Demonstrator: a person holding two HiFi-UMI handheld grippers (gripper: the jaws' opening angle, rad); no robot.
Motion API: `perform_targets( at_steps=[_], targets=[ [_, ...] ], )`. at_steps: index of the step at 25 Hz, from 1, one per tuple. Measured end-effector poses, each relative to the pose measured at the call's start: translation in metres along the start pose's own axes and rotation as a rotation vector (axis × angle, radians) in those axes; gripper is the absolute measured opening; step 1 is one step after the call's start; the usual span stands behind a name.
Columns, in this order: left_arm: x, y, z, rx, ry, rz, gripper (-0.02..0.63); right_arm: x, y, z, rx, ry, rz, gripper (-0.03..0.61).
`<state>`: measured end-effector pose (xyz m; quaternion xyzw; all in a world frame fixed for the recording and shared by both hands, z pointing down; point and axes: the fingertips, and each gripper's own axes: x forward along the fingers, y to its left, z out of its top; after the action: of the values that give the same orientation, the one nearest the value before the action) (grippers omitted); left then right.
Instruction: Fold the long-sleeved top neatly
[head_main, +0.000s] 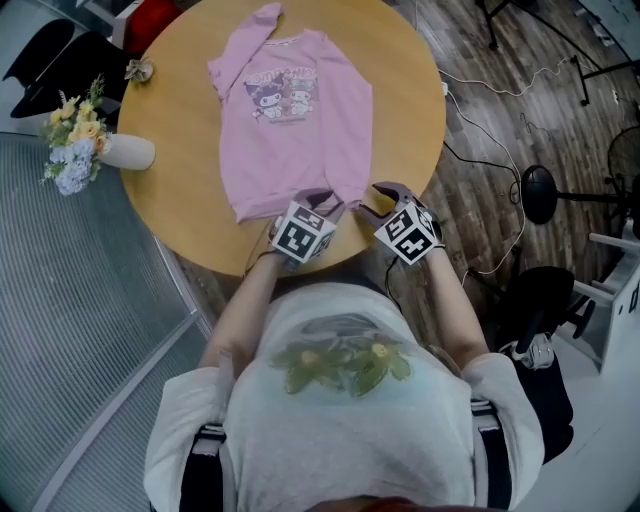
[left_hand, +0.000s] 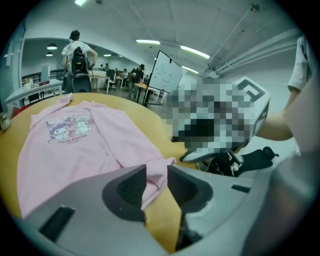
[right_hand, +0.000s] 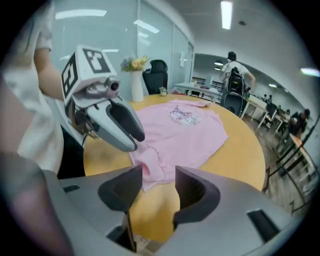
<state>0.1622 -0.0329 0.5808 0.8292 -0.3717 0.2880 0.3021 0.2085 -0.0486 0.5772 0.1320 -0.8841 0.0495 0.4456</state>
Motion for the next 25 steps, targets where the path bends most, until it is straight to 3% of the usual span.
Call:
perform_targets(
  at_steps=[3, 8, 11, 15, 19, 25],
  targets=[
    [-0.024, 0.015, 0.034, -0.020, -0.100, 0.042, 0.112, -0.016, -0.013, 0.035, 0.081, -0.126, 0.016, 0.198],
    [-0.069, 0.065, 0.080, -0.043, -0.221, 0.169, 0.112, -0.020, -0.040, 0.093, 0.085, -0.263, 0.017, 0.198],
    [-0.096, 0.093, 0.093, -0.036, -0.229, 0.251, 0.117, -0.012, -0.055, 0.127, 0.082, -0.328, 0.018, 0.198],
    [-0.129, 0.123, 0.102, -0.045, -0.233, 0.336, 0.181, 0.000, -0.070, 0.164, 0.104, -0.391, 0.014, 0.198],
    [-0.160, 0.162, 0.107, -0.068, -0.254, 0.443, 0.222, 0.018, -0.079, 0.183, 0.123, -0.391, 0.025, 0.198],
    [-0.185, 0.215, 0.111, -0.065, -0.238, 0.544, 0.222, 0.041, -0.085, 0.199, 0.133, -0.375, 0.053, 0.198]
  ],
)
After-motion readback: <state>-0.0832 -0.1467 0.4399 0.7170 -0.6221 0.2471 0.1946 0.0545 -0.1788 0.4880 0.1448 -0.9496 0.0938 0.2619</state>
